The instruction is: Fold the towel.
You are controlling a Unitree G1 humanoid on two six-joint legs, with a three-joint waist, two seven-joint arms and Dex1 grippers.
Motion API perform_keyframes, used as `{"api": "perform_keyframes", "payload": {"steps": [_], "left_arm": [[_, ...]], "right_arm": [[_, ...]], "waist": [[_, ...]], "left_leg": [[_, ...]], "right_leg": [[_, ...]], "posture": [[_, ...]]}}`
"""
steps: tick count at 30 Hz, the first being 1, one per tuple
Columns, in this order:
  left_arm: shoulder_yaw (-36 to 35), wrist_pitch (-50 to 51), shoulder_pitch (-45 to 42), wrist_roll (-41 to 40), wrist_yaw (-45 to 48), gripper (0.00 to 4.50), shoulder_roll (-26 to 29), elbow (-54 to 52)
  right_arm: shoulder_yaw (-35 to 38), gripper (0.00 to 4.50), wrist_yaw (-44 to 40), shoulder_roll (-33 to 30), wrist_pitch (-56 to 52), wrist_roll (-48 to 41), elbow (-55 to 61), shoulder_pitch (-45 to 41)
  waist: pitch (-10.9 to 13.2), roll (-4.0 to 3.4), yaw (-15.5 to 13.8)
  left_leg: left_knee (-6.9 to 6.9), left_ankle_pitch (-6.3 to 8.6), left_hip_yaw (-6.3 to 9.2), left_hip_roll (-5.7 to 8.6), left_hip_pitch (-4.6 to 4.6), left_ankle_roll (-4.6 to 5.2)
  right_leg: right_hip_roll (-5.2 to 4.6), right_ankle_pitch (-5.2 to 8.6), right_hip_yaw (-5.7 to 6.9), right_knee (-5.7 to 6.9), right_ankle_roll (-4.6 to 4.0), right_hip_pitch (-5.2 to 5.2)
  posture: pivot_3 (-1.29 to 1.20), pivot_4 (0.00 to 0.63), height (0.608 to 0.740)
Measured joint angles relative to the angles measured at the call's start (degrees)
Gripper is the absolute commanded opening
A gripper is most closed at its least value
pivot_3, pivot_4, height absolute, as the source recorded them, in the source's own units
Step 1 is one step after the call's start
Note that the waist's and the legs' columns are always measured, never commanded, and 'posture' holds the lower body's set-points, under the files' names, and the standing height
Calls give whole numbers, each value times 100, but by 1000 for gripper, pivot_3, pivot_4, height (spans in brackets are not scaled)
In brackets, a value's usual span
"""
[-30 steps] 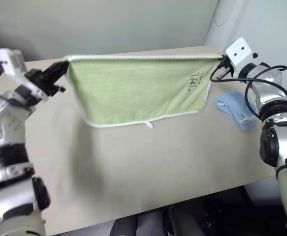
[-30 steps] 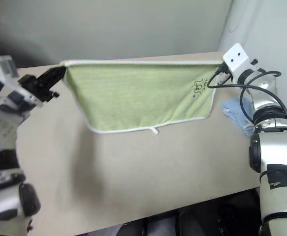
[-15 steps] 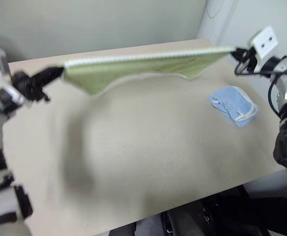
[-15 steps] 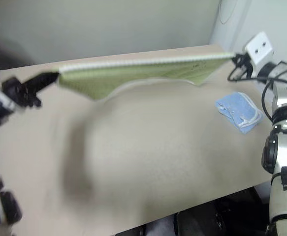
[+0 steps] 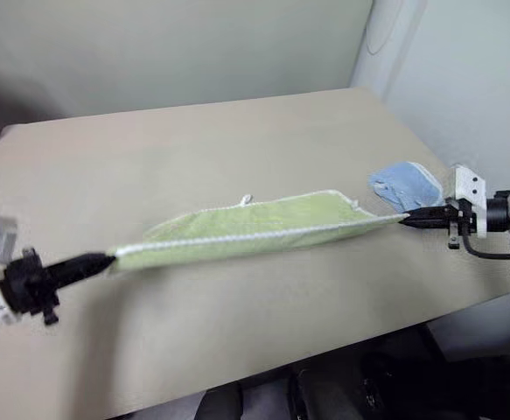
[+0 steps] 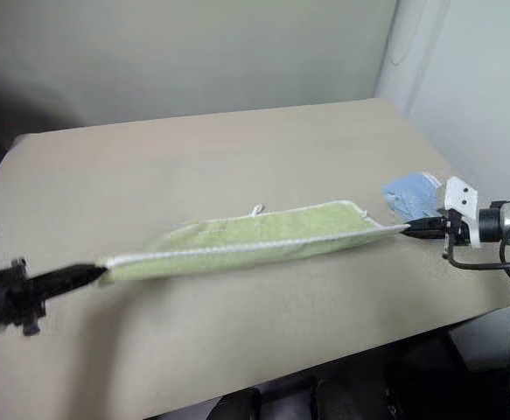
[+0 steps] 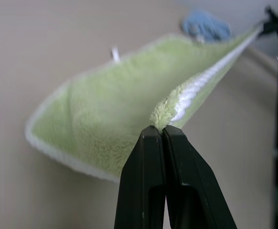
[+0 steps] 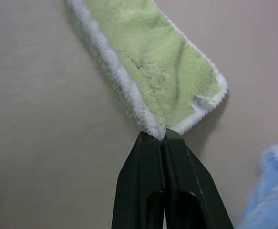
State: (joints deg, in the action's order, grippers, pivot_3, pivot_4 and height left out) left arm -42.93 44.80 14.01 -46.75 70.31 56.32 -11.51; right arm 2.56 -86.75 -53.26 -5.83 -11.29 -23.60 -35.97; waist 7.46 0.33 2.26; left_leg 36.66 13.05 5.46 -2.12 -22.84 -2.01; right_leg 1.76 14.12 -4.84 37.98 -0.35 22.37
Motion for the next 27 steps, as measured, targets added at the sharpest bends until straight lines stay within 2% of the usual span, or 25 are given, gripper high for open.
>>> {"api": "perform_keyframes", "payload": {"steps": [3, 7, 11, 17, 21, 25, 27], "left_arm": [[78, -90, 200, 195, 73, 0, 15, -74], [547, -243, -393, 476, -312, 0, -2, 166], [1113, -479, -1494, 772, -853, 0, -187, 775], [1905, -1069, -2690, 1473, -1251, 0, -300, 1958], [2560, -1581, -3367, 2100, -1476, 0, -501, 2898], [2963, -1928, -3640, 2502, -1503, 0, -565, 3464], [3051, -1991, -3650, 2592, -1422, 485, -574, 3604]], "right_arm": [[-137, 27, -93, 30, -125, -37, 142, 39], [-459, 27, 73, 421, 48, 163, -322, -446], [-879, 27, 700, 938, 659, 799, -1597, -1400], [-1236, 27, 1429, 1341, 1473, 1553, -3569, -2534], [-1350, 27, 2142, 1770, 1705, 1950, -4399, -2961], [-1457, 27, 2662, 1953, 1812, 2277, -4849, -3068], [-1461, 0, 2802, 2000, 1814, 2360, -4986, -3072]], "waist": [[-1, 1, -18], [-2, -1, -52], [-3, -3, -63], [-2, -5, -96], [-2, -5, -93], [-3, -5, -90], [-2, -5, -90]], "left_leg": [[4, 1, 0, 0, -1, 0], [6, 1, 1, 0, -2, 2], [8, 3, 5, 0, -26, 4], [-18, 7, 11, 0, -63, -3], [-28, 4, 12, -2, -74, -8], [-18, 2, 14, -2, -119, -12], [-19, 1, 14, -2, -124, -14]], "right_leg": [[0, 0, 0, 2, 1, 1], [0, -32, 0, 12, 44, 8], [-2, -54, 1, 18, 60, 37], [-2, -54, 5, 10, 62, 83], [-1, -54, 6, 12, 61, 101], [-1, -54, 8, 7, 62, 135], [-2, -54, 8, 7, 62, 141]], "posture": [[0, 150, 740], [0, 150, 740], [0, 150, 740], [0, 150, 740], [0, 150, 740], [0, 150, 740], [0, 150, 740]]}}
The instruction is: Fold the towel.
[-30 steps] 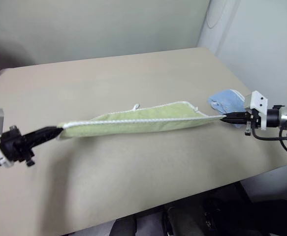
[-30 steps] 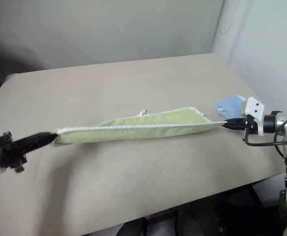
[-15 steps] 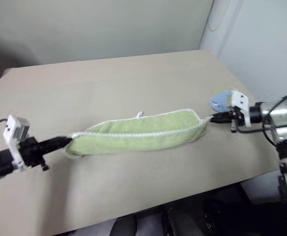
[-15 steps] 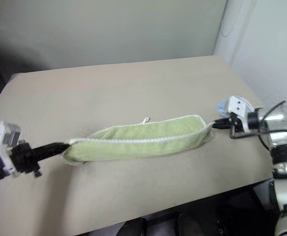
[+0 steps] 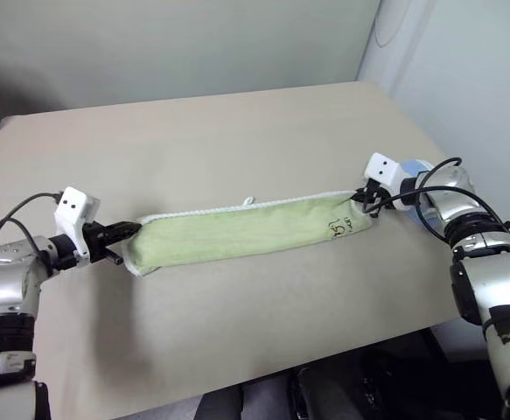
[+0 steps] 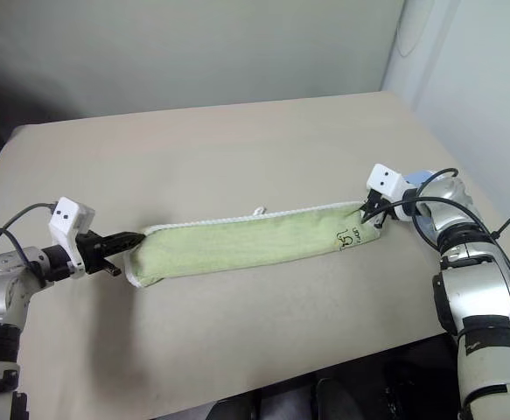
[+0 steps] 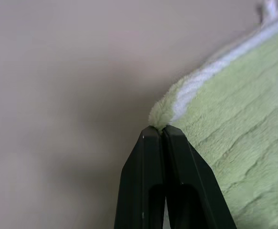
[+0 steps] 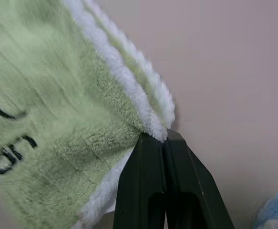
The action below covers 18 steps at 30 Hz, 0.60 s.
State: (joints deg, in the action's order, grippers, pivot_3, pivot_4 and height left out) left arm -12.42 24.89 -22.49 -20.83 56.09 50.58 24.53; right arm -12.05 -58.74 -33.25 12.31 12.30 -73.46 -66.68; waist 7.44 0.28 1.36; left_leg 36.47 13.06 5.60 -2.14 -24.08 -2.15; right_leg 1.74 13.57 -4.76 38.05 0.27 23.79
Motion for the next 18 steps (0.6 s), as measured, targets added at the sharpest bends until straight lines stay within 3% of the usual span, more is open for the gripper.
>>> {"api": "perform_keyframes", "payload": {"steps": [1, 4, 12, 15, 18], "left_arm": [[13, -4, -2, 9, 25, 661, -11, 55], [11, -3, -6, -3, 136, 1703, -18, 90], [-159, 58, 59, -159, 193, 4464, -21, 87], [-325, -9, 212, -143, -19, 4500, -20, 33], [-557, -35, 327, -177, -193, 4500, -38, 25]], "right_arm": [[0, 0, 32, 21, 1, 47, -36, -1], [-1, 660, 92, 41, 12, 139, -71, -4], [66, 3341, 211, 7, -2, 141, -108, -40], [161, 4320, 466, -105, 50, 139, -108, -42], [363, 4320, 587, -236, 50, 57, -107, -63]], "waist": [[0, 0, 1], [0, 0, -1], [0, 0, 1], [0, 0, 2], [0, 0, 1]], "left_leg": [[-2, -1, 0, 0, 0, -2], [-6, -3, 0, 0, 0, -4], [-2, -3, 0, 0, 0, -4], [-3, -3, 0, 0, 0, -4], [-3, -3, 0, -1, 1, -4]], "right_leg": [[0, 0, 0, 1, 0, 1], [0, 0, 0, 4, 0, 3], [0, 0, 0, 8, 0, 2], [0, 0, 0, 7, 0, 2], [0, 0, 0, 8, 0, 2]], "posture": [[0, 150, 740], [0, 150, 740], [0, 150, 740], [0, 150, 740], [0, 150, 740]]}}
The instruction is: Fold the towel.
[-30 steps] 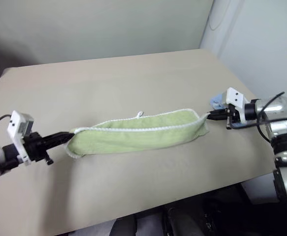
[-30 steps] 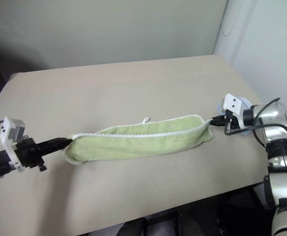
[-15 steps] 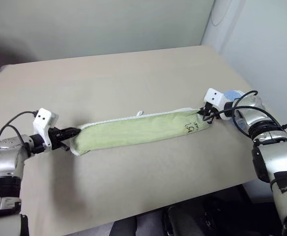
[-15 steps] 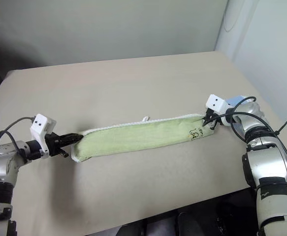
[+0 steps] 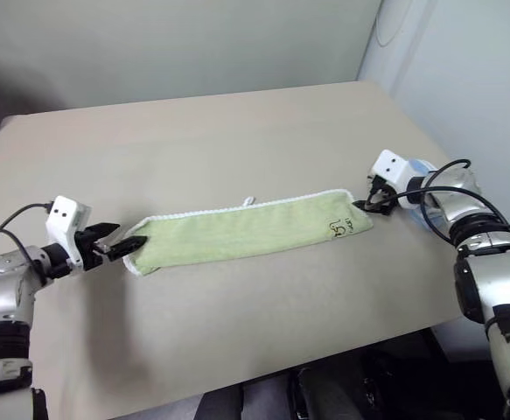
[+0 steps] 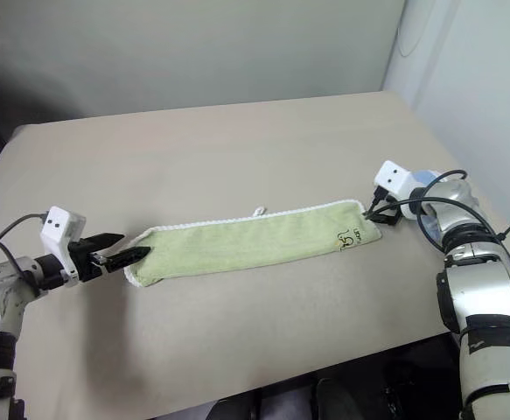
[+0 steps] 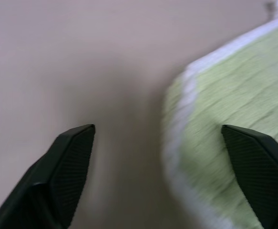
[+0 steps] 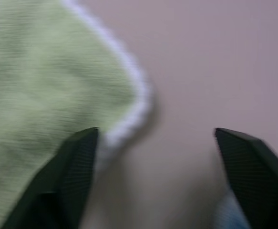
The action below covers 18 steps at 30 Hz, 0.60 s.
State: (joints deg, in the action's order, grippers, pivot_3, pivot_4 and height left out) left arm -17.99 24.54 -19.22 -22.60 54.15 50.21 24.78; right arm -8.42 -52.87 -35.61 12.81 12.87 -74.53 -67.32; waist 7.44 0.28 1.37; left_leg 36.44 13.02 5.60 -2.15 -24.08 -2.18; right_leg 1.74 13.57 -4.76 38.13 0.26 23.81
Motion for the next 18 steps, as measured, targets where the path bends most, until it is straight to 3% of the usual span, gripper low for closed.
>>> {"api": "perform_keyframes", "payload": {"steps": [5, 8, 13, 18], "left_arm": [[-1299, 61, 310, -624, -738, 4500, -348, -783], [-1756, 268, 712, -1155, -935, 4500, -657, -1852], [-1709, 610, 952, -1677, -1152, 4500, -995, -2896], [-1037, 939, 1043, -2132, -1285, 4500, -1385, -3962]], "right_arm": [[941, 4320, -651, -234, -1317, -945, 193, 2], [1472, 4320, -829, -398, -2995, -1553, 608, 111], [2090, 4419, -673, -468, -5603, -2416, 2178, 948], [3240, 4419, 245, -204, -8660, -3359, 4249, 2235]], "waist": [[-1, 2, 0], [-1, 2, -14], [-3, 5, -36], [-2, 4, -86]], "left_leg": [[-3, -9, -9, 0, 0, -15], [-7, -37, -10, 1, 5, -63], [0, -32, -6, 2, 19, -34], [19, -15, -9, 6, 39, -6]], "right_leg": [[0, 0, -2, -4, 0, -4], [0, 1, -2, -12, 0, -13], [1, 0, 2, 8, 0, -22], [1, -2, 0, 2, 8, -49]], "posture": [[0, 150, 740], [0, 150, 740], [0, 150, 740], [0, 150, 740]]}}
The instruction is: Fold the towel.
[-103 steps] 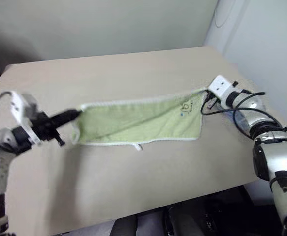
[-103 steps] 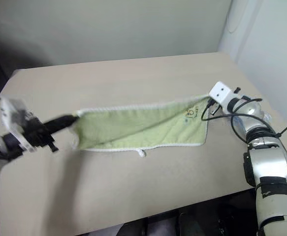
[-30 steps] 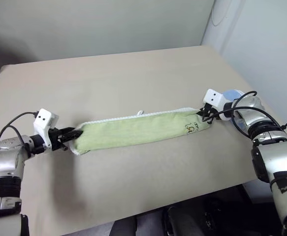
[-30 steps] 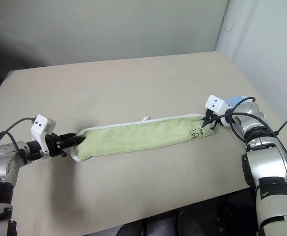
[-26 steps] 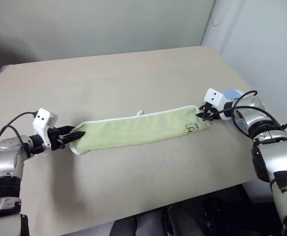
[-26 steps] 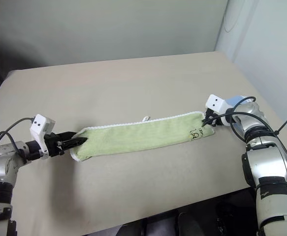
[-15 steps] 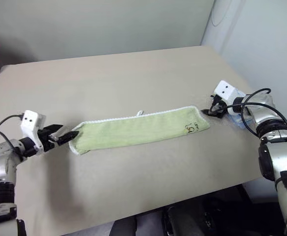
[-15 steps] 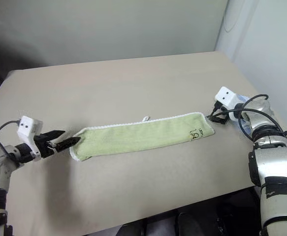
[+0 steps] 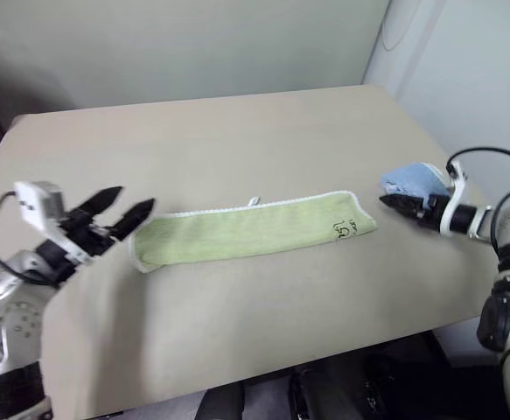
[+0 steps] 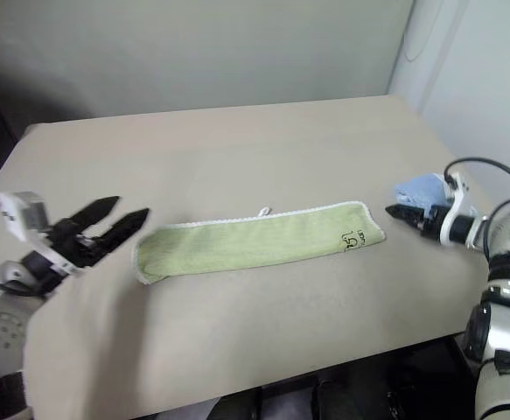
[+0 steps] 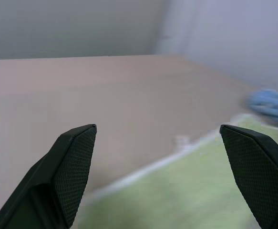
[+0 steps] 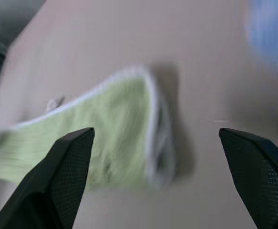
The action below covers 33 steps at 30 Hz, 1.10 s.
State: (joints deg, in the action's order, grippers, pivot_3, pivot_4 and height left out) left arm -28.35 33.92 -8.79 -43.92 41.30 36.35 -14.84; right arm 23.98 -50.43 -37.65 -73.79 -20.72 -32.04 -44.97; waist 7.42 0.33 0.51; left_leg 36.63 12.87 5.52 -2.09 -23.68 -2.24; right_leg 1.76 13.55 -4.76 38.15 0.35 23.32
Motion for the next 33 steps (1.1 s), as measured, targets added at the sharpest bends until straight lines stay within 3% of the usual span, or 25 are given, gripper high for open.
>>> {"api": "perform_keyframes", "payload": {"steps": [5, 11, 28, 31, 33], "left_arm": [[434, 52, -134, -105, -156, 4500, -186, -155], [790, 71, -334, -190, -196, 4500, -377, -154], [1633, 83, 53, 103, 433, 4500, 145, -658], [1805, 79, 101, 203, 503, 4500, 171, -659], [1898, 62, 104, 292, 516, 4500, 171, -658]], "right_arm": [[1025, 4419, 964, 689, -1243, -280, 1278, 447], [1639, 4419, 1716, 1586, -1630, -389, 1729, 495], [2060, 4419, 3089, 2471, -420, -586, 1003, -23], [2058, 3851, 3316, 2607, -279, -619, 956, -112], [2035, 3177, 3427, 2693, -232, -649, 935, -133]], "waist": [[0, -1, 84], [0, -1, 78], [-30, 48, 166], [-30, 48, 170], [-29, 47, 163]], "left_leg": [[7, 11, -1, 2, 57, 20], [13, 18, 0, 9, 61, 30], [37, 22, 1, 20, 86, 37], [36, 23, 1, 25, 82, 39], [33, 23, 1, 25, 72, 39]], "right_leg": [[7, 2, -10, 6, 7, -49], [6, 7, -14, 0, 21, -55], [8, -3, -45, -15, 23, -80], [8, -4, -54, -14, 23, -73], [8, -7, -54, -14, 29, -60]], "posture": [[0, 150, 740], [0, 150, 740], [0, 150, 740], [0, 150, 740], [0, 150, 740]]}}
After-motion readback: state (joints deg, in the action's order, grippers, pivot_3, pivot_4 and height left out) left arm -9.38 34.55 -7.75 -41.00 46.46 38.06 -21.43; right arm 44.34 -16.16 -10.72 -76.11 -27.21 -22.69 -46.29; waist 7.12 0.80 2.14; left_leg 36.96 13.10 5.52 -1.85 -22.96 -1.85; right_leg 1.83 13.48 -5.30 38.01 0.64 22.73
